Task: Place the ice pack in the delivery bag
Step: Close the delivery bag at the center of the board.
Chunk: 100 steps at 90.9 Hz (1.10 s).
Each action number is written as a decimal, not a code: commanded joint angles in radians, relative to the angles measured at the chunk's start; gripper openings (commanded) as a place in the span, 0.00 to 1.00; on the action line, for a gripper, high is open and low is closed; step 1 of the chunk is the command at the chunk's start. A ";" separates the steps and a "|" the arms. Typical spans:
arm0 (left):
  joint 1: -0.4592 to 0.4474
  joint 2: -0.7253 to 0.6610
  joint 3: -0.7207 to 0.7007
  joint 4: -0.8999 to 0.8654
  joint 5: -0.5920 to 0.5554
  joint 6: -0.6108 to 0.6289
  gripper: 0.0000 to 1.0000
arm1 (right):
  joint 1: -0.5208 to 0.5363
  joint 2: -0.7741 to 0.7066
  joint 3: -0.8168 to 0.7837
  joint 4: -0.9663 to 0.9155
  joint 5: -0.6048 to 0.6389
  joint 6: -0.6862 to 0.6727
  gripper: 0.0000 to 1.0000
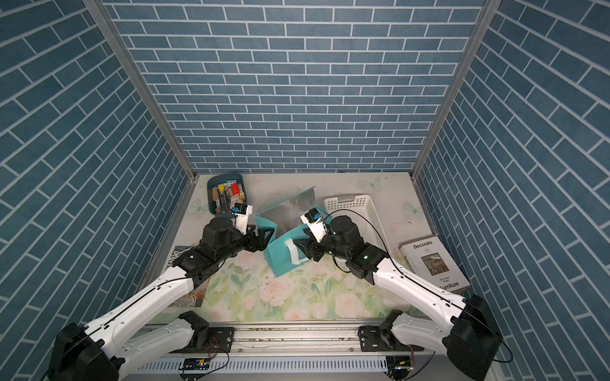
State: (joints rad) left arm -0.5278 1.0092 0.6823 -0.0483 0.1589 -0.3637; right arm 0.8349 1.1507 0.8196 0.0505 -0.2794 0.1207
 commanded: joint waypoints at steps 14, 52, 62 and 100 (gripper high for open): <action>0.005 -0.045 0.014 -0.022 -0.035 -0.009 0.88 | 0.103 0.065 0.092 -0.004 0.064 -0.144 0.60; 0.005 -0.048 0.011 -0.043 -0.040 -0.009 0.88 | 0.142 0.027 0.151 -0.085 0.188 -0.407 0.68; 0.005 -0.051 0.011 -0.048 -0.040 -0.009 0.87 | 0.142 0.032 0.162 -0.094 0.188 -0.455 0.68; 0.005 -0.062 0.010 -0.057 -0.054 -0.003 0.87 | 0.144 0.148 0.257 -0.143 -0.001 -0.479 0.59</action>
State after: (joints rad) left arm -0.5278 0.9592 0.6823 -0.0967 0.1154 -0.3702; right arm 0.9718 1.2789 1.0443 -0.0608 -0.1982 -0.3466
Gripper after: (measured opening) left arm 0.873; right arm 0.614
